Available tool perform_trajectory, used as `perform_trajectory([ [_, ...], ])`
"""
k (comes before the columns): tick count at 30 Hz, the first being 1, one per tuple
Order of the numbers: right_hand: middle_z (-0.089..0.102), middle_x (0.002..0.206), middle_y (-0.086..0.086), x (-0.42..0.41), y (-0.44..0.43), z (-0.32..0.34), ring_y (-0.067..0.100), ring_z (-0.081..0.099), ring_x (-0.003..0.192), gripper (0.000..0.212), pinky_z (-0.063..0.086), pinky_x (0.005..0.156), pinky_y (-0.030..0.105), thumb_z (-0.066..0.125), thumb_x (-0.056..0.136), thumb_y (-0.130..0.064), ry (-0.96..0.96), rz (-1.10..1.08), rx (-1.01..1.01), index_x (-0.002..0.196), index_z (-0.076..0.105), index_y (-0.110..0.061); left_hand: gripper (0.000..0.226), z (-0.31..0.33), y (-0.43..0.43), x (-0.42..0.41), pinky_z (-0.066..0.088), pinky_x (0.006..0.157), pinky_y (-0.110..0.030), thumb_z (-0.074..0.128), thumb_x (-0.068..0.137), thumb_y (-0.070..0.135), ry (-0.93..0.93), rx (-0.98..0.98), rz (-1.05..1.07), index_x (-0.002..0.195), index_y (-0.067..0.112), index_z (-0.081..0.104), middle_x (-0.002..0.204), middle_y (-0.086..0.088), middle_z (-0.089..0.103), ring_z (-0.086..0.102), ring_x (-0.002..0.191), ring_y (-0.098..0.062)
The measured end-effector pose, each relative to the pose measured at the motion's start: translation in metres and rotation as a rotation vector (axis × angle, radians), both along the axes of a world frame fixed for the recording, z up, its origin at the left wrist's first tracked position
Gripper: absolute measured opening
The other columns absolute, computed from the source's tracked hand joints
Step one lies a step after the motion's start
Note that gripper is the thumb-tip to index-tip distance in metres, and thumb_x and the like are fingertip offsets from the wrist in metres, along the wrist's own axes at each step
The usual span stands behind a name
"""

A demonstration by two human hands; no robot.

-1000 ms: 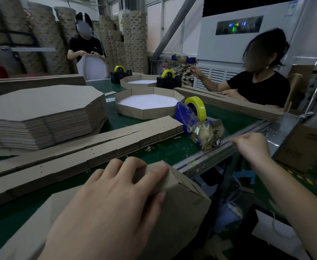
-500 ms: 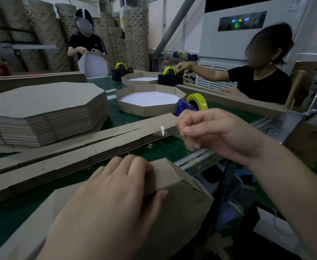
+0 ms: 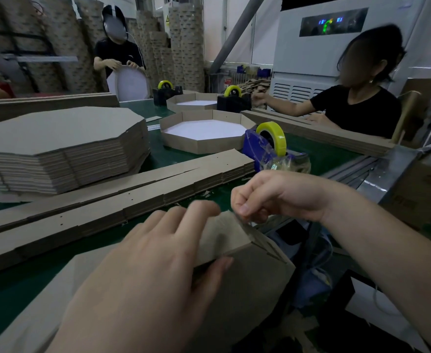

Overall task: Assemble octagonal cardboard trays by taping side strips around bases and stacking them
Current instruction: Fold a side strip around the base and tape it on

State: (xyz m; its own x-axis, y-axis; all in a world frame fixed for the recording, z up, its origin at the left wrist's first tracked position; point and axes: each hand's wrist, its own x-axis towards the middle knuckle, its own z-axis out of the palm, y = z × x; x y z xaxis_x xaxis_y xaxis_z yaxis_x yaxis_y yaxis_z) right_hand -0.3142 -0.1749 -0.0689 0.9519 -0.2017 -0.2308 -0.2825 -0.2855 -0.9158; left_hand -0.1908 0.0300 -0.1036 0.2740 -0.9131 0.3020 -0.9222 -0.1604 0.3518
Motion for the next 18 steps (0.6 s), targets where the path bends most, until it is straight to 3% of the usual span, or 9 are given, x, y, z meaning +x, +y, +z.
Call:
perform_trajectory([
  [1,0.057,0.071,-0.004,0.0,-0.001,0.0,0.004,0.05,0.058,0.021,0.041,0.057,0.015,0.06,0.072,-0.016,0.006,0.002,-0.007,0.054,0.067,-0.024,0.042,0.007,-0.018,-0.001,0.053,0.07,-0.036,0.055,0.081,0.052,-0.076,-0.037,0.015,0.115,0.028,0.055,0.097,0.01,0.061,0.059,0.084,-0.016],
  [3,0.057,0.071,-0.004,0.0,-0.001,0.0,0.004,0.05,0.058,0.021,0.041,0.057,0.015,0.061,0.072,-0.017,0.015,-0.002,-0.02,0.054,0.068,-0.024,0.047,-0.002,-0.013,0.0,0.053,0.064,-0.036,0.046,0.078,0.06,-0.244,-0.174,-0.065,0.121,0.041,0.052,0.093,0.014,0.059,0.057,0.077,-0.014],
  [7,0.052,0.074,0.003,0.0,-0.002,0.001,0.009,0.046,0.061,0.019,0.037,0.058,0.019,0.063,0.073,-0.022,0.028,-0.012,-0.052,0.054,0.067,-0.023,0.045,0.012,-0.008,-0.006,0.046,0.058,-0.025,0.039,0.081,0.056,-0.308,-0.061,-0.068,0.112,0.034,0.065,0.088,0.01,0.061,0.062,0.073,-0.014],
  [11,0.044,0.076,0.013,0.001,-0.003,0.001,0.012,0.041,0.061,0.024,0.031,0.057,0.023,0.069,0.074,-0.035,0.074,-0.027,-0.14,0.055,0.064,-0.021,0.049,0.013,-0.002,-0.011,0.051,0.057,-0.029,0.039,0.081,0.053,-0.313,-0.055,-0.088,0.111,0.029,0.068,0.086,0.006,0.061,0.062,0.073,-0.017],
  [14,0.042,0.066,0.009,0.0,-0.002,0.0,0.01,0.038,0.055,0.034,0.028,0.053,0.021,0.078,0.072,-0.04,0.124,-0.028,-0.166,0.059,0.06,-0.015,0.048,0.014,-0.002,-0.01,0.05,0.058,-0.028,0.038,0.081,0.053,-0.369,-0.057,-0.062,0.11,0.029,0.069,0.085,0.006,0.061,0.062,0.072,-0.017],
  [18,0.044,0.054,-0.004,0.001,-0.004,-0.004,0.01,0.034,0.051,0.036,0.021,0.053,0.027,0.071,0.061,-0.052,0.197,-0.057,-0.177,0.05,0.058,-0.02,0.048,0.012,-0.002,-0.011,0.05,0.056,-0.029,0.037,0.081,0.053,-0.395,-0.062,-0.035,0.108,0.029,0.069,0.085,0.006,0.061,0.063,0.072,-0.018],
])
